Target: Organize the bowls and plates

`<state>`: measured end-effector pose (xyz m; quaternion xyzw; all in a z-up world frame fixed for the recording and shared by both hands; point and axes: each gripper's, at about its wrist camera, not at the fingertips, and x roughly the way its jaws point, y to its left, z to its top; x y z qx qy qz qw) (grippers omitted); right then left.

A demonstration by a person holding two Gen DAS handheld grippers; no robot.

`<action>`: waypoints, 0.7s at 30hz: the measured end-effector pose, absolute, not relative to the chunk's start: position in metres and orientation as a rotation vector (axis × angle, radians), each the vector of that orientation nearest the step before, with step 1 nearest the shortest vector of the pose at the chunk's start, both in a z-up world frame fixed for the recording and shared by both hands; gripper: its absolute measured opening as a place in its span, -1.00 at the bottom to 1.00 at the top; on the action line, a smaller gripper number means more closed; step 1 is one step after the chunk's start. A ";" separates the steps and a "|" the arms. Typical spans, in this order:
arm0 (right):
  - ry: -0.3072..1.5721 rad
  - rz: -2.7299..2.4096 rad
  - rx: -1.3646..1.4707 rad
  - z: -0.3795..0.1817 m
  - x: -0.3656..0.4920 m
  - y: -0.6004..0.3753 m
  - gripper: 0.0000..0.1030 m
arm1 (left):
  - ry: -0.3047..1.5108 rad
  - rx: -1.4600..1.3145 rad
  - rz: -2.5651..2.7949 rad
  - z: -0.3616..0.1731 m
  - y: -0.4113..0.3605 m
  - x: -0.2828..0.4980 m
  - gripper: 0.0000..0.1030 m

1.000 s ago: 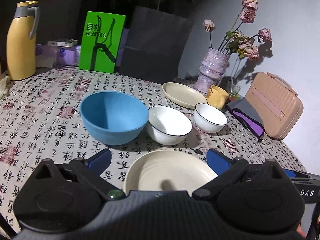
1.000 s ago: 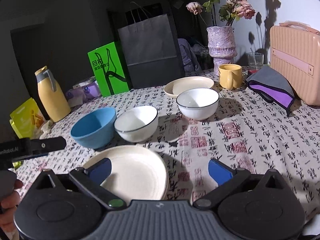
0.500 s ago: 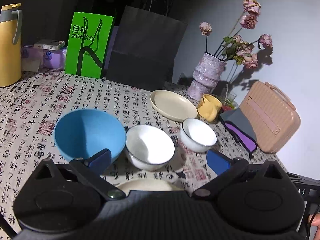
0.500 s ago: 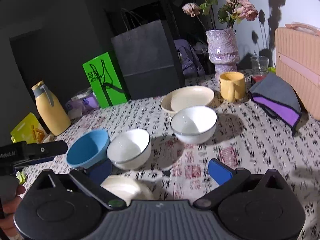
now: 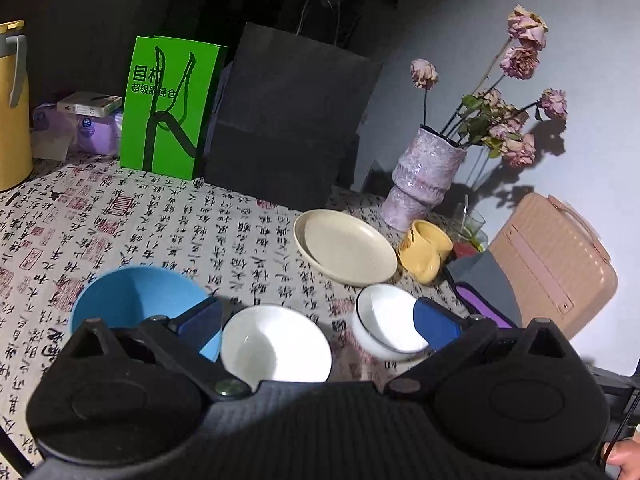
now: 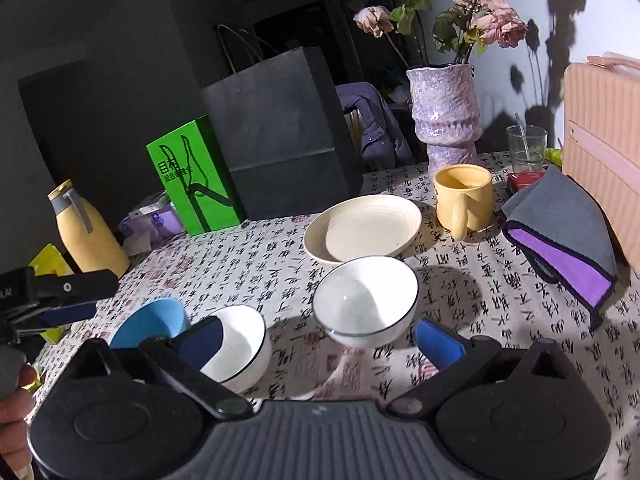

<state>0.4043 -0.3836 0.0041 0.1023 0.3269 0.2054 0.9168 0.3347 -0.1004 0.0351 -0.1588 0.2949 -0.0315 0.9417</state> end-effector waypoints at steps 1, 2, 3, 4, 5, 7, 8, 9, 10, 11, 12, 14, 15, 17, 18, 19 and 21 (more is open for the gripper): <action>0.674 0.423 0.211 0.004 0.410 -0.385 1.00 | 0.601 -0.335 -0.062 0.035 -0.101 0.339 1.00; 0.675 0.424 0.211 0.005 0.415 -0.386 1.00 | 0.603 -0.346 -0.061 0.035 -0.103 0.344 1.00; 0.674 0.422 0.212 0.005 0.420 -0.387 1.00 | 0.608 -0.352 -0.058 0.035 -0.105 0.349 1.00; 0.674 0.422 0.216 0.005 0.426 -0.389 1.00 | 0.612 -0.354 -0.056 0.036 -0.107 0.355 1.00; 0.675 0.423 0.222 0.005 0.432 -0.390 1.00 | 0.613 -0.353 -0.052 0.036 -0.109 0.360 1.00; 0.673 0.424 0.234 0.006 0.442 -0.393 1.00 | 0.610 -0.349 -0.034 0.036 -0.115 0.369 1.00; 0.670 0.426 0.238 0.006 0.447 -0.394 1.00 | 0.608 -0.355 -0.025 0.036 -0.116 0.373 1.00; 0.668 0.426 0.243 0.006 0.452 -0.395 1.00 | 0.609 -0.363 -0.018 0.035 -0.118 0.378 1.00; 0.667 0.427 0.248 0.005 0.456 -0.396 1.00 | 0.614 -0.370 -0.012 0.034 -0.119 0.384 1.00; 0.666 0.431 0.255 0.005 0.462 -0.398 1.00 | 0.618 -0.378 -0.006 0.034 -0.121 0.389 1.00; 0.667 0.435 0.265 0.005 0.467 -0.399 1.00 | 0.622 -0.386 -0.001 0.033 -0.122 0.394 1.00; 0.669 0.437 0.277 0.003 0.477 -0.402 1.00 | 0.626 -0.399 0.005 0.031 -0.125 0.404 1.00; 0.670 0.437 0.277 0.003 0.482 -0.403 1.00 | 0.627 -0.402 0.010 0.030 -0.127 0.409 1.00; 0.680 0.439 0.283 0.002 0.492 -0.404 1.00 | 0.631 -0.404 0.022 0.028 -0.130 0.418 1.00; 0.688 0.445 0.296 0.001 0.498 -0.406 1.00 | 0.633 -0.405 0.028 0.027 -0.132 0.423 1.00; 0.695 0.454 0.312 0.001 0.503 -0.408 1.00 | 0.634 -0.410 0.034 0.026 -0.133 0.427 1.00; 0.701 0.460 0.331 0.001 0.514 -0.412 1.00 | 0.643 -0.413 0.045 0.024 -0.136 0.437 1.00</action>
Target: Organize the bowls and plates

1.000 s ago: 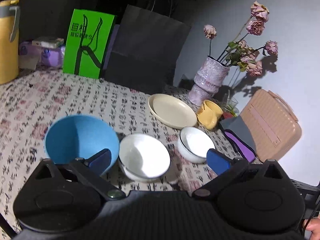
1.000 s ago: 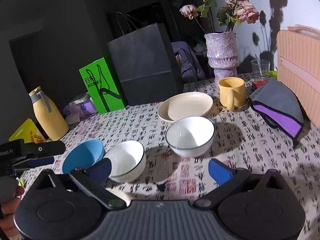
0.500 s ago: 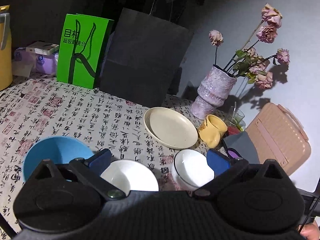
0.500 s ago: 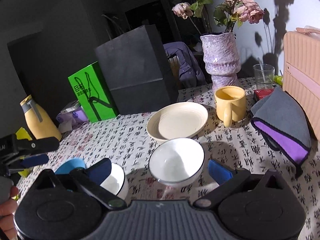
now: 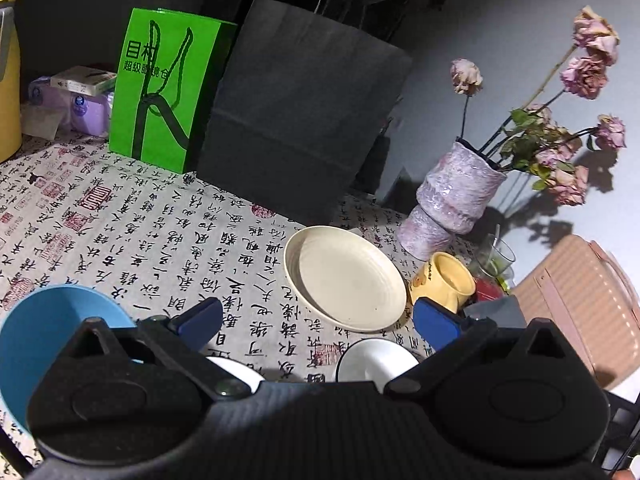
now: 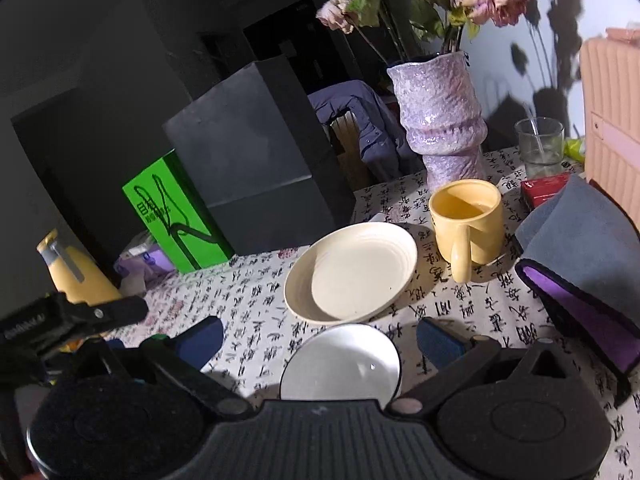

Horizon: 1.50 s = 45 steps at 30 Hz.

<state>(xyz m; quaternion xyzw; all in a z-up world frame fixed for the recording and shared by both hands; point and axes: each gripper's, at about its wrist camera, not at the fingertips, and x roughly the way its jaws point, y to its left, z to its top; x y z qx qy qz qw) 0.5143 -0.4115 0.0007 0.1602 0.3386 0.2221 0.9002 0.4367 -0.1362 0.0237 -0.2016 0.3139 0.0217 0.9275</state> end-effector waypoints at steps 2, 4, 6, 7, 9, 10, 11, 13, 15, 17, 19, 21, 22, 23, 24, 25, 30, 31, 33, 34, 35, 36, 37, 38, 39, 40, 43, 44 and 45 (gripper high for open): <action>0.707 0.454 0.336 0.000 0.525 -0.414 1.00 | 0.648 -0.407 0.059 0.022 -0.139 0.447 1.00; 0.716 0.457 0.340 -0.001 0.536 -0.415 1.00 | 0.652 -0.410 0.073 0.020 -0.141 0.457 1.00; 0.726 0.464 0.342 -0.004 0.547 -0.416 1.00 | 0.664 -0.445 0.084 0.018 -0.139 0.466 1.00; 0.732 0.466 0.339 -0.005 0.552 -0.416 1.00 | 0.671 -0.456 0.096 0.017 -0.139 0.471 1.00; 0.739 0.459 0.333 -0.007 0.563 -0.415 1.00 | 0.673 -0.452 0.117 0.017 -0.138 0.482 1.00; 0.741 0.455 0.332 -0.008 0.567 -0.415 0.99 | 0.671 -0.439 0.127 0.018 -0.139 0.488 1.00; 0.744 0.456 0.333 -0.009 0.573 -0.415 0.96 | 0.669 -0.430 0.140 0.019 -0.139 0.493 1.00; 0.753 0.468 0.342 -0.011 0.583 -0.413 0.92 | 0.672 -0.428 0.158 0.018 -0.138 0.504 1.00; 0.773 0.486 0.347 -0.014 0.596 -0.410 0.85 | 0.679 -0.433 0.178 0.017 -0.137 0.516 1.00; 0.792 0.492 0.356 -0.018 0.609 -0.407 0.81 | 0.685 -0.429 0.192 0.015 -0.138 0.526 1.00; 0.805 0.483 0.356 -0.023 0.621 -0.404 0.77 | 0.690 -0.419 0.209 0.013 -0.140 0.536 1.00; 0.818 0.466 0.346 -0.028 0.632 -0.400 0.71 | 0.698 -0.411 0.224 0.011 -0.142 0.545 1.00; 0.824 0.464 0.343 -0.032 0.638 -0.399 0.68 | 0.703 -0.411 0.228 0.009 -0.144 0.548 1.00; 0.827 0.466 0.343 -0.035 0.643 -0.397 0.65 | 0.705 -0.415 0.226 0.007 -0.144 0.551 1.00; 0.831 0.470 0.342 -0.040 0.648 -0.396 0.63 | 0.706 -0.419 0.222 0.005 -0.145 0.553 1.00; 0.839 0.472 0.338 -0.044 0.653 -0.394 0.57 | 0.707 -0.418 0.222 0.003 -0.146 0.556 1.00; 0.866 0.428 0.288 -0.059 0.674 -0.383 0.42 | 0.737 -0.406 0.262 -0.011 -0.152 0.578 1.00; 0.864 0.421 0.283 -0.061 0.677 -0.382 0.42 | 0.743 -0.397 0.271 -0.014 -0.153 0.583 1.00; 0.857 0.406 0.267 -0.067 0.680 -0.381 0.42 | 0.762 -0.366 0.300 -0.021 -0.155 0.594 1.00; 0.854 0.404 0.260 -0.070 0.681 -0.380 0.42 | 0.773 -0.339 0.327 -0.025 -0.157 0.599 1.00; 0.854 0.403 0.260 -0.073 0.683 -0.380 0.42 | 0.782 -0.316 0.347 -0.030 -0.159 0.604 1.00; 0.857 0.402 0.264 -0.078 0.684 -0.380 0.42 | 0.793 -0.300 0.357 -0.034 -0.160 0.609 1.00; 0.861 0.402 0.267 -0.081 0.686 -0.381 0.41 | 0.806 -0.290 0.364 -0.039 -0.160 0.613 1.00; 0.867 0.403 0.264 -0.085 0.688 -0.381 0.39 | 0.817 -0.284 0.375 -0.043 -0.161 0.617 1.00; 0.872 0.400 0.259 -0.087 0.690 -0.380 0.38 | 0.830 -0.279 0.389 -0.047 -0.161 0.620 1.00; 0.873 0.394 0.252 -0.089 0.690 -0.380 0.38 | 0.846 -0.272 0.401 -0.052 -0.161 0.624 1.00; 0.876 0.378 0.250 -0.094 0.693 -0.379 0.38 | 0.904 -0.266 0.445 -0.067 -0.160 0.635 0.99; 0.883 0.375 0.251 -0.096 0.694 -0.378 0.37 | 0.914 -0.275 0.455 -0.072 -0.159 0.637 0.98; 0.892 0.377 0.247 -0.099 0.694 -0.376 0.35 | 0.921 -0.282 0.462 -0.075 -0.158 0.639 0.96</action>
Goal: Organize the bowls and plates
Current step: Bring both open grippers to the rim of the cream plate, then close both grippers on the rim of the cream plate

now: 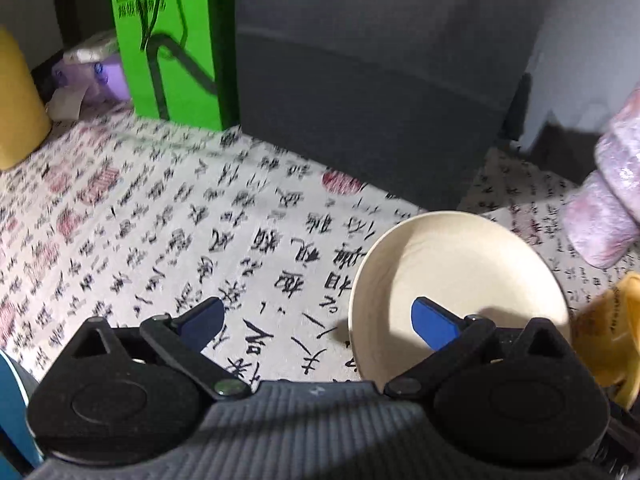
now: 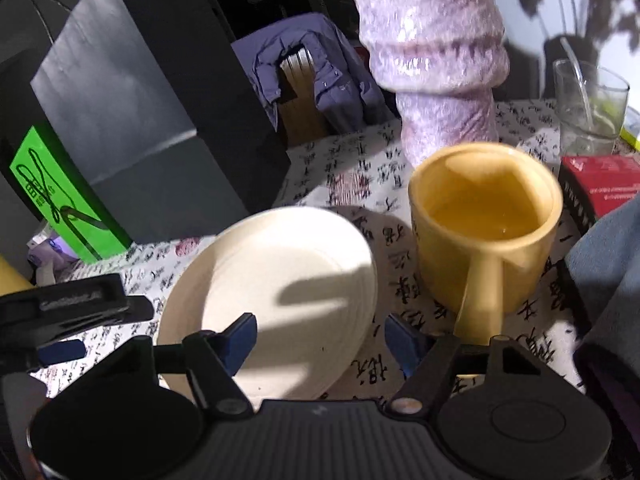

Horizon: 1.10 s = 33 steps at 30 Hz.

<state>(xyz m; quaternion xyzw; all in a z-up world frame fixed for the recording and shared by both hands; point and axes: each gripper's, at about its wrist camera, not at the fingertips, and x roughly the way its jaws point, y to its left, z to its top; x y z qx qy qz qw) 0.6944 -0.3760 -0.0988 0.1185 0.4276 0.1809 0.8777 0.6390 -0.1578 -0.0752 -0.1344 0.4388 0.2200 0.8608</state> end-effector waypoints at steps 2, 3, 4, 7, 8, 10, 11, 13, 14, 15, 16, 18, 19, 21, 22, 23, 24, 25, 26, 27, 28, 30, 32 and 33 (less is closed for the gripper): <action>0.902 0.382 0.238 -0.102 0.695 -0.374 0.28 | 0.929 -0.273 0.477 -0.081 -0.159 0.642 0.96; 0.902 0.375 0.230 -0.103 0.695 -0.373 0.26 | 0.936 -0.262 0.484 -0.084 -0.160 0.644 0.96; 0.898 0.366 0.219 -0.103 0.695 -0.372 0.22 | 0.942 -0.255 0.487 -0.087 -0.161 0.646 0.95; 0.891 0.370 0.216 -0.103 0.695 -0.373 0.21 | 0.942 -0.245 0.490 -0.091 -0.166 0.649 0.95; 0.891 0.371 0.215 -0.103 0.695 -0.373 0.20 | 0.942 -0.236 0.490 -0.092 -0.168 0.651 0.95; 0.897 0.369 0.210 -0.104 0.695 -0.373 0.14 | 0.948 -0.225 0.492 -0.095 -0.171 0.654 0.86; 0.901 0.367 0.207 -0.104 0.695 -0.373 0.05 | 0.953 -0.226 0.490 -0.096 -0.172 0.655 0.83; 0.915 0.359 0.205 -0.105 0.695 -0.372 -0.10 | 0.963 -0.228 0.487 -0.098 -0.174 0.657 0.76; 0.924 0.344 0.199 -0.106 0.696 -0.372 -0.19 | 0.966 -0.226 0.487 -0.099 -0.174 0.658 0.74; 0.926 0.325 0.188 -0.106 0.696 -0.372 -0.21 | 0.971 -0.223 0.488 -0.101 -0.175 0.659 0.65; 0.927 0.308 0.177 -0.107 0.695 -0.371 -0.21 | 0.978 -0.224 0.488 -0.102 -0.175 0.660 0.55; 0.925 0.288 0.164 -0.107 0.695 -0.371 -0.21 | 0.992 -0.235 0.478 -0.105 -0.175 0.662 0.40; 0.922 0.286 0.163 -0.107 0.695 -0.371 -0.21 | 0.997 -0.236 0.475 -0.107 -0.175 0.662 0.31; 0.912 0.293 0.162 -0.107 0.694 -0.370 -0.27 | 1.003 -0.236 0.473 -0.109 -0.175 0.663 0.18; 0.913 0.304 0.163 -0.107 0.694 -0.369 -0.36 | 1.003 -0.240 0.466 -0.109 -0.175 0.663 0.14; 0.921 0.313 0.165 -0.109 0.695 -0.369 -0.40 | 1.003 -0.241 0.462 -0.109 -0.175 0.663 0.12; 0.930 0.312 0.158 -0.111 0.695 -0.367 -0.47 | 1.002 -0.239 0.458 -0.109 -0.175 0.663 0.04; 0.937 0.304 0.142 -0.114 0.696 -0.366 -0.54 | 1.002 -0.236 0.452 -0.108 -0.176 0.663 -0.06; 0.941 0.296 0.131 -0.116 0.696 -0.365 -0.60 | 1.003 -0.230 0.444 -0.108 -0.176 0.663 -0.12; 0.942 0.296 0.132 -0.117 0.697 -0.365 -0.62 | 1.004 -0.225 0.435 -0.107 -0.177 0.663 -0.25; 0.939 0.303 0.138 -0.118 0.696 -0.365 -0.65 | 1.004 -0.223 0.423 -0.107 -0.178 0.663 -0.40; 0.931 0.304 0.134 -0.118 0.696 -0.363 -0.66 | 1.004 -0.207 0.402 -0.105 -0.181 0.662 -0.61; 0.920 0.310 0.128 -0.118 0.695 -0.362 -0.66 | 0.995 -0.158 0.400 -0.105 -0.188 0.662 -0.66; 0.916 0.311 0.128 -0.118 0.694 -0.362 -0.66 | 0.991 -0.136 0.402 -0.106 -0.191 0.662 -0.66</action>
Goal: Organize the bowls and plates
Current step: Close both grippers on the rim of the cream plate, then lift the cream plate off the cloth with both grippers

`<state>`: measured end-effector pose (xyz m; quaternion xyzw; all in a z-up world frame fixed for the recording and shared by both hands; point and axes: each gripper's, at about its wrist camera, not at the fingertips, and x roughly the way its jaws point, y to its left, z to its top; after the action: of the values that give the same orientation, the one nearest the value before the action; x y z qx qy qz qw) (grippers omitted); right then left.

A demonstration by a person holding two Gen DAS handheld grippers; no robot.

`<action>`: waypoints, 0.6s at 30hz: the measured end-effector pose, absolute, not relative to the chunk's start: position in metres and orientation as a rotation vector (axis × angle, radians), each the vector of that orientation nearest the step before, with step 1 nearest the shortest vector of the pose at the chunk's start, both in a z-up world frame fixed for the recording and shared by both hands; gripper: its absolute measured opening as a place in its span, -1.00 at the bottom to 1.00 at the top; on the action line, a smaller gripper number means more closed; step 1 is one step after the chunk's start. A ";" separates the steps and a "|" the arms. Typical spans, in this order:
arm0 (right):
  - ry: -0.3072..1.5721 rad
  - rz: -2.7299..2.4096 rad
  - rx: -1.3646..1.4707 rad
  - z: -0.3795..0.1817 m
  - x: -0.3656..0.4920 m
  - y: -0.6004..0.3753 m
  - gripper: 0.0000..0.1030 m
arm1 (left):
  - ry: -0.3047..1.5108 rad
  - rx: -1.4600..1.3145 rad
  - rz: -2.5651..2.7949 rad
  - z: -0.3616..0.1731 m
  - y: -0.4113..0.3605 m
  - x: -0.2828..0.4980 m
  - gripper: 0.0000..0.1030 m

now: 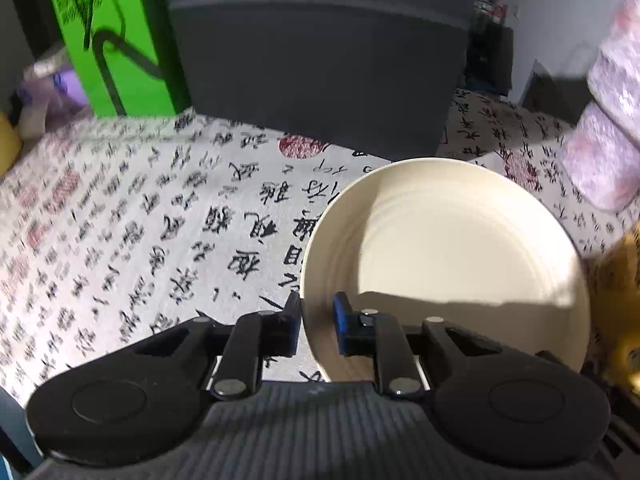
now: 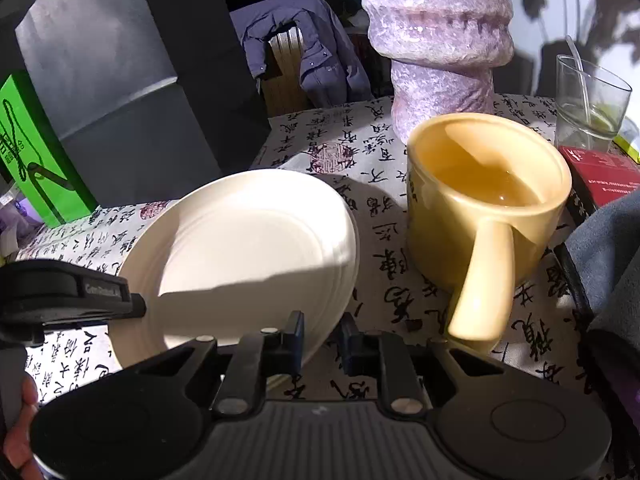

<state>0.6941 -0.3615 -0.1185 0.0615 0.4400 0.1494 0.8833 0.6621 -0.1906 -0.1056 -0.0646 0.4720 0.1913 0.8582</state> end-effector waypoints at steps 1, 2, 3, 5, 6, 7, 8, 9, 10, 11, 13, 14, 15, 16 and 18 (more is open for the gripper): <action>0.912 0.313 0.130 -0.119 0.694 -0.362 -0.66 | 0.987 -0.125 0.402 -0.106 -0.192 0.662 -0.67; 0.910 0.317 0.138 -0.119 0.694 -0.363 -0.66 | 0.983 -0.123 0.403 -0.107 -0.192 0.662 -0.67; 0.909 0.321 0.149 -0.119 0.694 -0.364 -0.66 | 0.981 -0.125 0.403 -0.107 -0.191 0.662 -0.67; 0.907 0.325 0.157 -0.119 0.693 -0.366 -0.66 | 0.977 -0.122 0.403 -0.106 -0.192 0.661 -0.67; 0.905 0.327 0.156 -0.119 0.694 -0.365 -0.65 | 0.974 -0.115 0.403 -0.106 -0.192 0.661 -0.67; 0.903 0.329 0.157 -0.119 0.693 -0.365 -0.65 | 0.971 -0.111 0.403 -0.106 -0.193 0.661 -0.67; 0.902 0.330 0.157 -0.119 0.693 -0.365 -0.65 | 0.968 -0.109 0.402 -0.105 -0.193 0.660 -0.67; 0.900 0.331 0.156 -0.119 0.693 -0.365 -0.65 | 0.965 -0.107 0.400 -0.105 -0.193 0.660 -0.67; 0.899 0.331 0.154 -0.119 0.693 -0.365 -0.65 | 0.963 -0.106 0.400 -0.105 -0.193 0.659 -0.67; 0.897 0.331 0.154 -0.119 0.693 -0.365 -0.65 | 0.965 -0.105 0.399 -0.105 -0.194 0.659 -0.67; 0.895 0.326 0.150 -0.119 0.692 -0.365 -0.65 | 0.962 -0.101 0.397 -0.105 -0.195 0.658 -0.67; 0.895 0.325 0.151 -0.119 0.692 -0.365 -0.65 | 0.957 -0.101 0.397 -0.104 -0.195 0.657 -0.67; 0.894 0.325 0.151 -0.119 0.692 -0.365 -0.65 | 0.953 -0.103 0.396 -0.103 -0.195 0.657 -0.67; 0.893 0.324 0.152 -0.118 0.693 -0.365 -0.65 | 0.949 -0.105 0.396 -0.102 -0.195 0.656 -0.67; 0.886 0.326 0.154 -0.117 0.692 -0.366 -0.65 | 0.942 -0.105 0.394 -0.100 -0.196 0.655 -0.67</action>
<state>0.6920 -0.3658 -0.1171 0.0742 0.4263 0.1566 0.8878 0.6555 -0.1955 -0.1001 -0.0501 0.4504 0.1884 0.8713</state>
